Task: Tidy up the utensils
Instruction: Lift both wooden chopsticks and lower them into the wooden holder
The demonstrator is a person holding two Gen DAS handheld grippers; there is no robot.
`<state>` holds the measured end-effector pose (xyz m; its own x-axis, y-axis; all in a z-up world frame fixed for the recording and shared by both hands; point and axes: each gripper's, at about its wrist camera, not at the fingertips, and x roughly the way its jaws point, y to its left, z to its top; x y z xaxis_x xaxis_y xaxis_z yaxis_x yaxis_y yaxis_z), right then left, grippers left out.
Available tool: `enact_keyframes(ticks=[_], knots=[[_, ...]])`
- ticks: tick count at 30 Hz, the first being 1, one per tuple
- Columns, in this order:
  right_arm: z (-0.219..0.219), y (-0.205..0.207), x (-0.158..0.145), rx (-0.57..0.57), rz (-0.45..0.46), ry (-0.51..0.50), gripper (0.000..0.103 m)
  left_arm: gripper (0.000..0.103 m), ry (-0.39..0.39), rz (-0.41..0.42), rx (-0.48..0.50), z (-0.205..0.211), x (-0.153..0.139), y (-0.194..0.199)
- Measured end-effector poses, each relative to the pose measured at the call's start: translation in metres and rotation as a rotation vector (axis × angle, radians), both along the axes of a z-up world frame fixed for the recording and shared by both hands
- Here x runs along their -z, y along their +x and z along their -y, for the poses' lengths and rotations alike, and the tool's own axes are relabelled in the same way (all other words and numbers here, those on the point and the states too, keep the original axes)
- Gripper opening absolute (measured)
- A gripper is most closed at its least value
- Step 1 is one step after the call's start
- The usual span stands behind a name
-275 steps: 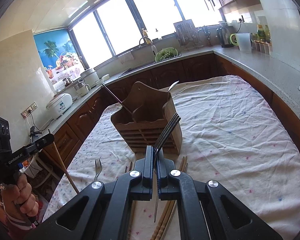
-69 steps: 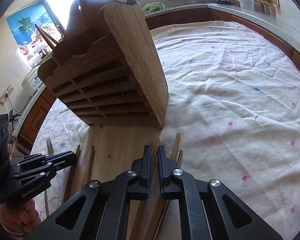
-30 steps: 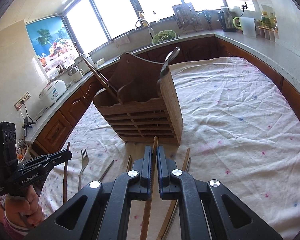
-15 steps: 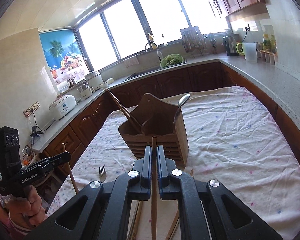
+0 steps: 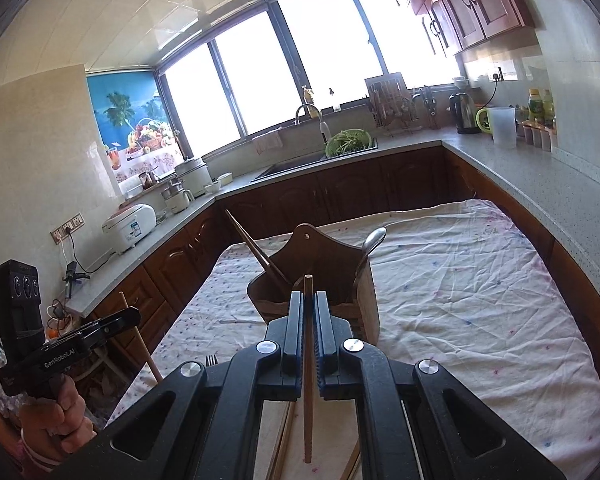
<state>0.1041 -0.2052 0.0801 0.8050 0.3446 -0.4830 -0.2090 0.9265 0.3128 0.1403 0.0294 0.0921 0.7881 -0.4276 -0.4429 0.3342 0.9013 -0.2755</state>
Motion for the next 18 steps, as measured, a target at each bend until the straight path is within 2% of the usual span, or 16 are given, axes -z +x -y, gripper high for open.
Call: enact_keyframes(ticks=[8,18], knots=[[0.006,0.013,-0.019,0.009,0.049,0.007,0.005,0.004,-0.02,0.065,-0.018,0.001,-0.021,0.012],[0.017,0.044,-0.061,0.052,0.151,0.026,0.005,0.004,-0.023,0.2,-0.049,0.005,-0.072,0.043]])
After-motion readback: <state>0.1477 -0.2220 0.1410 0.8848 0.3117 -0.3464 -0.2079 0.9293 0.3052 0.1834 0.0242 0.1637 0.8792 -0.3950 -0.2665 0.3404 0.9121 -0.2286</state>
